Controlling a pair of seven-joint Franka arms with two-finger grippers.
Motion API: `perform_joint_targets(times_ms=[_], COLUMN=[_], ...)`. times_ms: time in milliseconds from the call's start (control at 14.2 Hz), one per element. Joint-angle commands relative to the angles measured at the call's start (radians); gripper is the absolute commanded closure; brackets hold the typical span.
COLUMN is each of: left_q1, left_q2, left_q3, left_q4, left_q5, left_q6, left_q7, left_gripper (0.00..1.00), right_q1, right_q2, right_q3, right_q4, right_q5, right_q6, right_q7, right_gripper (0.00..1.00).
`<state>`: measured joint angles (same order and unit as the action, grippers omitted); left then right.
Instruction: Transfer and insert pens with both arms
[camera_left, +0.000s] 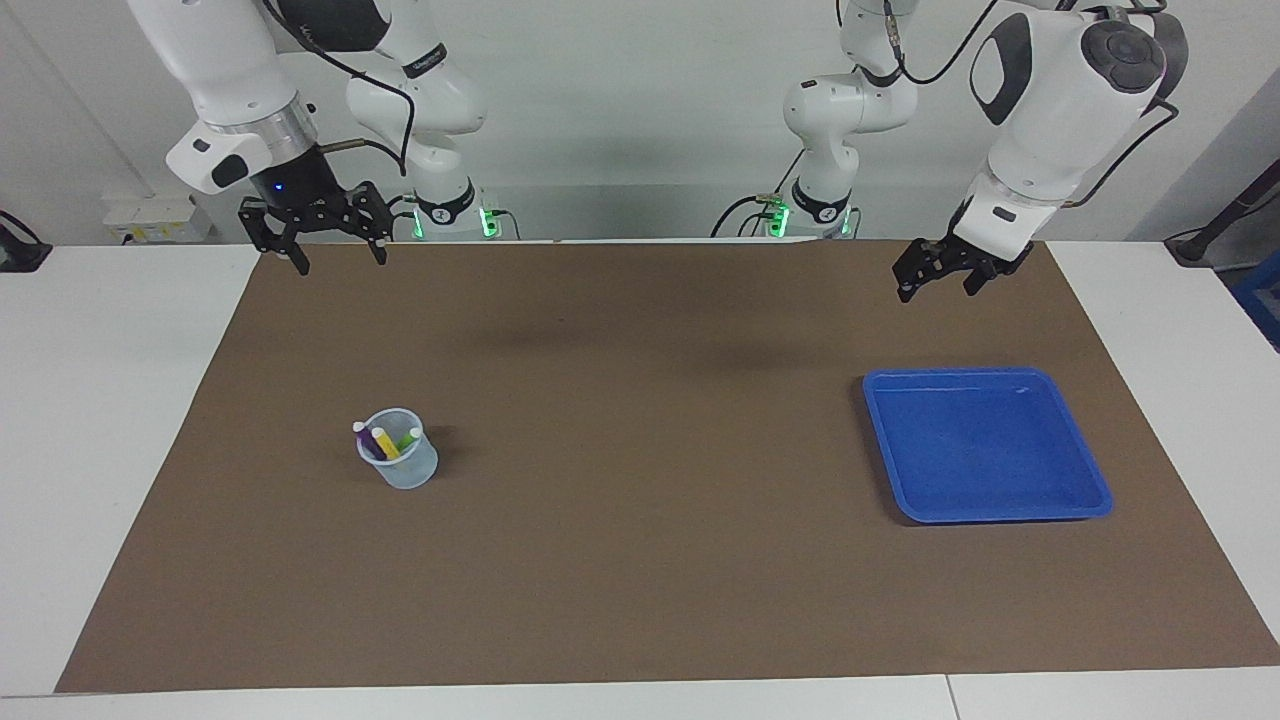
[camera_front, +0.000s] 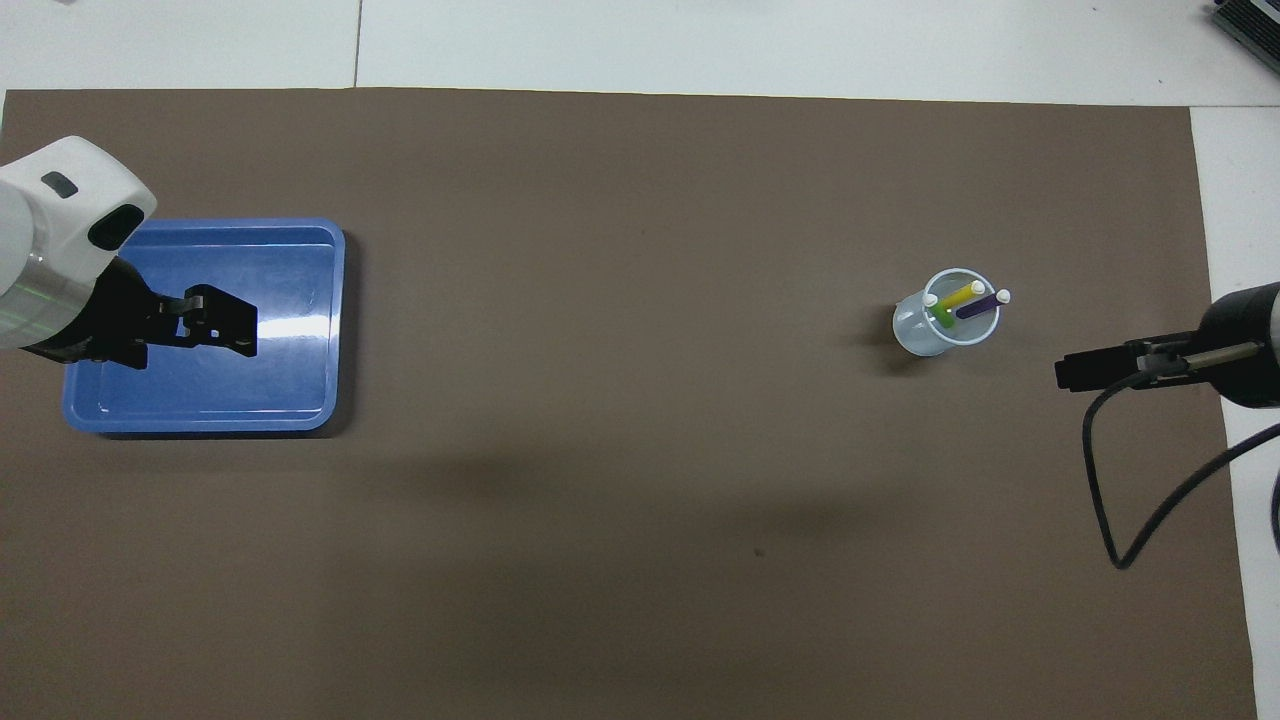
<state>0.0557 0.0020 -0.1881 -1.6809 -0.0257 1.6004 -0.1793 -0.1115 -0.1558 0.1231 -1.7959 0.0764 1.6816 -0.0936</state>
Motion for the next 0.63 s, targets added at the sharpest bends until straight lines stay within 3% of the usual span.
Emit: perform_joint_targets(times_ms=[0,562], left_q1=[-0.014,-0.014], left_q2=[-0.014,-0.013], left_q3=[0.01,0.006], left_q4=[-0.011,-0.011], left_q5=[0.013,0.013], left_q6=[0.015,0.023], left_q7=[0.011,0.011], left_gripper=[0.0,0.0], right_q1=[-0.007,-0.007], right_q2=[-0.016,-0.016], right_q3=[0.006,0.009], right_q4=[-0.016,-0.019], right_q5=[0.02,0.02], right_q6=[-0.006,-0.003], right_q7=[0.014,0.011], right_gripper=[0.0,0.0])
